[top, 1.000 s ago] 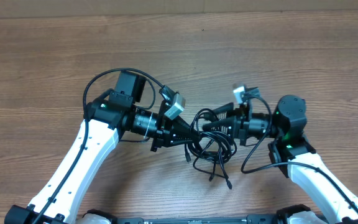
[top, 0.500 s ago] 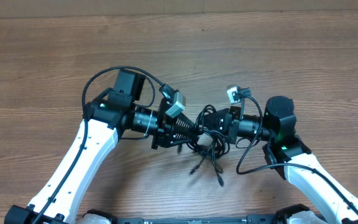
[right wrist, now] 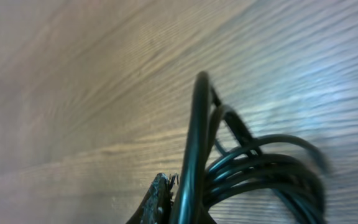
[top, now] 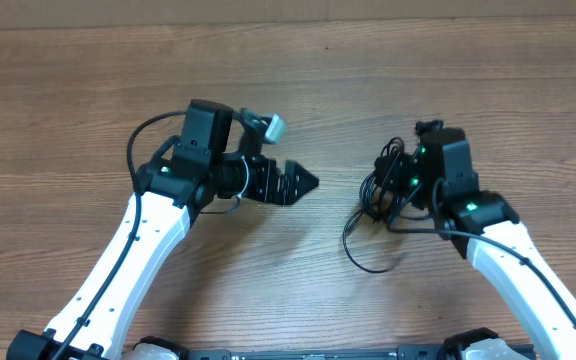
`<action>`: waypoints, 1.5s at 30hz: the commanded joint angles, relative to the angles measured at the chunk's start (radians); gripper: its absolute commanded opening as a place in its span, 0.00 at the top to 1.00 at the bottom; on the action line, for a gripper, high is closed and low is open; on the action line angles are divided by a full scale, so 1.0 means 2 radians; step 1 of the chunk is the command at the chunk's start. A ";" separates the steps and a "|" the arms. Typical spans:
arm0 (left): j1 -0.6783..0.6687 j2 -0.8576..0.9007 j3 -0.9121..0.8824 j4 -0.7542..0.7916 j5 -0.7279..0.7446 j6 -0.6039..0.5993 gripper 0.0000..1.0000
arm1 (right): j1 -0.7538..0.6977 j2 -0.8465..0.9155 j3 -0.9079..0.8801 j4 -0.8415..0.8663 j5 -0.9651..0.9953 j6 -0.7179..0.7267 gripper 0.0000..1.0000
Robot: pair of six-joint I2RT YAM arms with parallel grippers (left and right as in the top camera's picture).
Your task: Untangle cables
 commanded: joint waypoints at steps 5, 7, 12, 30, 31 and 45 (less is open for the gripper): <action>-0.008 -0.007 0.009 0.020 -0.070 -0.163 0.01 | 0.000 -0.005 0.041 -0.044 -0.023 0.027 0.96; -0.015 -0.007 0.009 0.029 -0.046 -0.128 0.00 | 0.000 -0.005 0.041 -0.044 -0.042 0.027 0.96; -0.040 -0.002 0.009 0.035 -0.018 -0.071 0.00 | -0.001 -0.006 0.043 -0.044 -0.059 0.027 0.96; -0.077 0.113 0.008 0.136 0.097 -0.053 0.13 | -0.059 -0.019 0.049 -0.045 -0.212 0.025 0.96; -0.079 0.116 0.008 0.142 0.099 -0.053 0.13 | -0.059 -0.019 0.049 -0.045 -0.212 0.025 0.96; -0.115 0.125 0.008 0.156 0.006 -0.095 0.23 | -0.059 -0.019 0.049 -0.047 -0.230 0.026 0.96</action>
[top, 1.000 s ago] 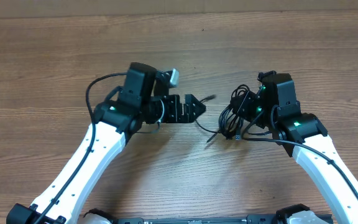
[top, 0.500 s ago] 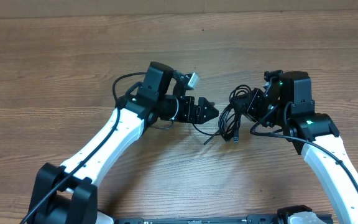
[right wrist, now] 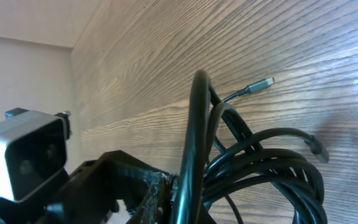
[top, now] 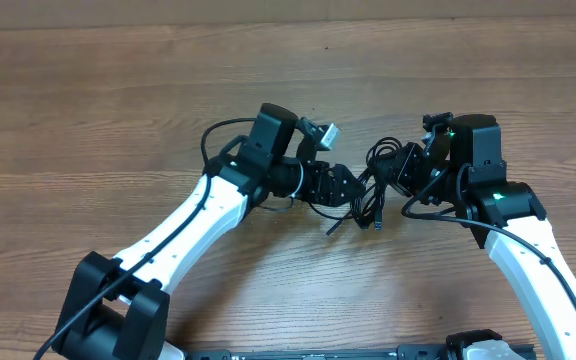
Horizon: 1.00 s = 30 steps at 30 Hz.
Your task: Untangle cables
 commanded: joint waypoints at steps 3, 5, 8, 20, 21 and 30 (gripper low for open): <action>-0.020 0.007 0.008 0.002 -0.076 -0.026 0.24 | -0.001 -0.013 0.019 0.003 -0.022 0.002 0.96; -0.023 0.007 0.008 0.003 -0.087 -0.031 0.27 | -0.001 -0.013 0.019 0.003 -0.022 0.002 0.96; -0.021 0.007 0.008 0.006 -0.107 -0.053 0.27 | -0.001 -0.013 0.019 0.000 -0.022 0.002 0.96; -0.020 0.007 0.008 0.032 -0.091 -0.057 0.24 | -0.001 -0.013 0.019 -0.014 -0.022 -0.002 0.96; -0.020 0.007 0.008 0.032 -0.091 -0.056 0.25 | -0.001 -0.013 0.019 -0.014 -0.023 -0.002 0.96; -0.021 0.008 0.008 0.031 -0.091 -0.056 0.33 | -0.001 -0.013 0.019 0.004 -0.066 0.000 0.96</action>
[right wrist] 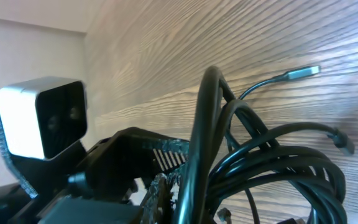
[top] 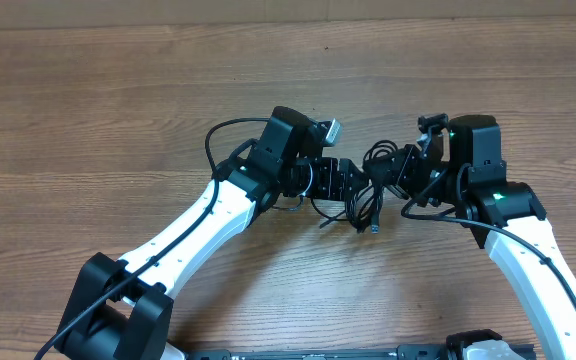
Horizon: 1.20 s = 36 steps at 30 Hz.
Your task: Untangle cables
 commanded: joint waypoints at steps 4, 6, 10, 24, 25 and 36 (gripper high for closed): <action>-0.001 0.010 0.008 -0.002 -0.003 -0.003 0.39 | -0.001 -0.013 0.019 0.009 -0.038 0.002 0.96; -0.001 0.013 0.008 -0.004 -0.003 -0.003 0.43 | -0.001 -0.013 0.019 0.013 -0.049 0.002 0.96; -0.004 0.025 0.007 -0.005 -0.003 -0.003 0.57 | -0.001 -0.013 0.019 0.024 -0.065 0.002 0.96; 0.120 0.011 0.008 -0.019 -0.048 0.040 0.96 | -0.042 -0.013 0.019 -0.051 -0.119 -0.156 0.96; 0.132 0.009 0.008 -0.019 -0.043 0.043 0.96 | -0.050 -0.013 0.019 -0.061 -0.125 -0.173 0.96; 0.231 -0.031 0.008 -0.015 0.068 0.114 0.96 | -0.162 -0.013 0.019 -0.159 0.149 -0.157 0.96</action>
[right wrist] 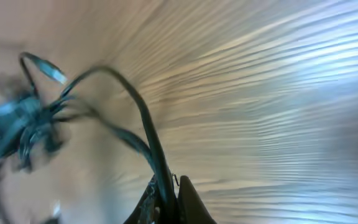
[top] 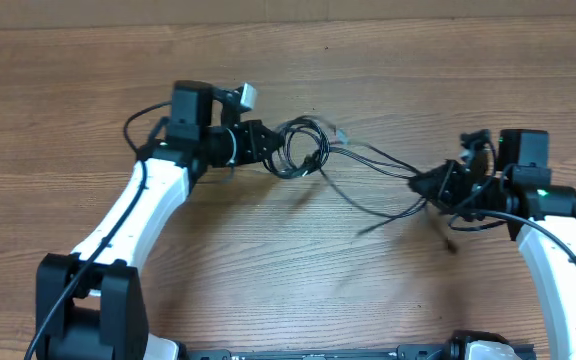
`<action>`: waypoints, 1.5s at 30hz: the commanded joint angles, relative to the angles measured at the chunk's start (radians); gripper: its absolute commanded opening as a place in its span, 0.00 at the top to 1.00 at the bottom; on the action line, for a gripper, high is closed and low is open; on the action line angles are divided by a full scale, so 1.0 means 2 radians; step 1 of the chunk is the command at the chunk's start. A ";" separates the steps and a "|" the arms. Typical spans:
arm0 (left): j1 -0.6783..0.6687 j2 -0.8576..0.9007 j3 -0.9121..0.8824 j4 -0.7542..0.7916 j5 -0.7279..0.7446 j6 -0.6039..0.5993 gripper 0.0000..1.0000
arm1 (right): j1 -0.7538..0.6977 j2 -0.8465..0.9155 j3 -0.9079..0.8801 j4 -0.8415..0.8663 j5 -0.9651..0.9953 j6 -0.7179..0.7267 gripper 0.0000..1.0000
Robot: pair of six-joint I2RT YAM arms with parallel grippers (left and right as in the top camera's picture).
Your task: Untangle cables
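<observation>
A bundle of thin black cables [top: 353, 165] stretches across the wooden table between my two grippers. Its coiled part [top: 300, 152] hangs at the left gripper [top: 268, 150], which is shut on it. Loose strands run right to my right gripper [top: 430, 184], shut on a black cable [right wrist: 143, 121] that rises from between its fingers. A loose end [top: 368, 228] trails toward the table's front. The right wrist view is blurred; a metal plug end [right wrist: 53, 73] shows at far left.
The brown wooden table [top: 298, 70] fills the view. Both white arms reach in from the front edge, the left arm [top: 118, 230] on the left, the right arm [top: 558, 250] on the right.
The two grippers have moved apart, the left one to the left and the right one to the right. The compact bundle between them is now drawn out into long strands.
First my right gripper held the cable bundle at the right and the left gripper was open, apart from it. Then the left gripper stood at the bundle, and closer in on it a moment later. Now both hold cable and the bundle is spread wide.
</observation>
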 commanded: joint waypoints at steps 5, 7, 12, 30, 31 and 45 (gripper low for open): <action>0.025 -0.038 0.008 0.033 0.099 0.101 0.96 | -0.018 -0.012 0.014 0.001 0.079 0.014 0.96; 0.024 -0.038 0.008 0.059 0.145 0.101 0.96 | -0.012 -0.012 0.014 0.003 0.064 0.014 0.96; 0.030 -0.038 0.008 0.129 0.196 0.052 0.96 | 0.000 -0.012 0.014 -0.010 0.105 0.014 0.96; 0.024 -0.038 0.008 0.118 0.109 -0.038 0.96 | 0.006 -0.007 0.016 0.061 -0.119 0.023 0.37; 0.020 -0.038 0.008 0.125 0.109 -0.049 0.96 | 0.013 -0.007 0.016 0.071 -0.133 0.023 0.35; 0.002 -0.038 0.008 0.181 0.098 -0.237 0.96 | 0.216 0.012 0.016 0.150 0.023 0.038 0.04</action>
